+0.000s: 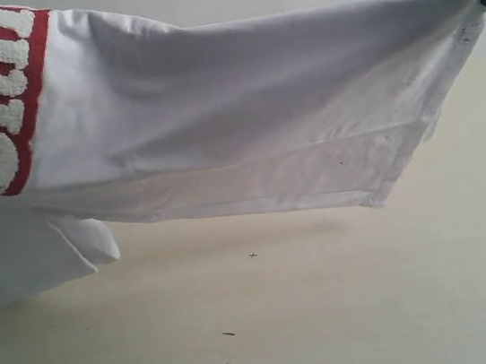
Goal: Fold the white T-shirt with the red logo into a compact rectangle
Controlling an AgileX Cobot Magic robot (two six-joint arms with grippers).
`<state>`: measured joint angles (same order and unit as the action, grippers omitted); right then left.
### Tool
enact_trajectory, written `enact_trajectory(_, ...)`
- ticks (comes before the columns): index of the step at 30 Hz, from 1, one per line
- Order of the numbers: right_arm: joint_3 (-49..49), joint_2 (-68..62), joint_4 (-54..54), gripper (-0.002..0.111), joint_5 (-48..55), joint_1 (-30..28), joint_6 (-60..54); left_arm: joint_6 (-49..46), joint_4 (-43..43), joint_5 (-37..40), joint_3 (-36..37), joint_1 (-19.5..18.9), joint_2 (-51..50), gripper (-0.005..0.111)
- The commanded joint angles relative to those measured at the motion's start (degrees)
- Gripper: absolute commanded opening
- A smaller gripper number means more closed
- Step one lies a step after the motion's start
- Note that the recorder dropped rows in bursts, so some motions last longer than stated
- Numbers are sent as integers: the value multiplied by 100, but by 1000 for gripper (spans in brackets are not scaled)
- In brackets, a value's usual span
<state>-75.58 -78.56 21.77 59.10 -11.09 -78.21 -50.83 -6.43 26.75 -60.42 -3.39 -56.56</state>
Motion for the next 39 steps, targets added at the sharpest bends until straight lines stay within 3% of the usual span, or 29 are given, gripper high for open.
enact_trajectory(1,-33,324,197,0,389,-24,162,801,558,177,-12,-12,545,0)
enact_trajectory(9,14,416,652,0,1041,-24,420,932,778,551,28,-12,685,0)
enact_trajectory(13,60,-567,152,0,1082,-24,1836,655,900,565,188,-12,-577,0)
enact_trajectory(18,-90,-2007,101,0,1023,-24,1809,442,879,271,188,-12,-2053,0)
enact_trajectory(23,-362,-2983,-139,0,-1183,-24,1724,509,879,-1186,188,-12,-3461,0)
enact_trajectory(26,-362,-3198,775,3,-3336,-24,1332,684,879,-2830,188,-12,-4182,19)
enact_trajectory(27,-362,-3223,1065,8,-3677,11,1249,684,879,-3105,188,-12,-4335,32)
enact_trajectory(28,-362,-3250,1128,18,-3970,45,1119,684,879,-3548,177,-12,-4515,55)
enact_trajectory(29,-362,-3271,1128,25,-4084,45,1029,684,879,-3770,177,-12,-4603,70)
enact_trajectory(30,-362,-3271,1128,36,-4252,45,1041,696,879,-4007,177,-12,-4662,78)
enact_trajectory(33,-362,-3271,1128,56,-4432,45,1218,705,879,-4077,177,-12,-4676,66)
enact_trajectory(37,-366,-3271,1128,49,-4414,45,2009,1190,879,-3881,177,-12,-4586,45)
enact_trajectory(39,-366,-3271,1128,31,-4099,45,2437,2009,879,-3484,177,11,-4504,23)
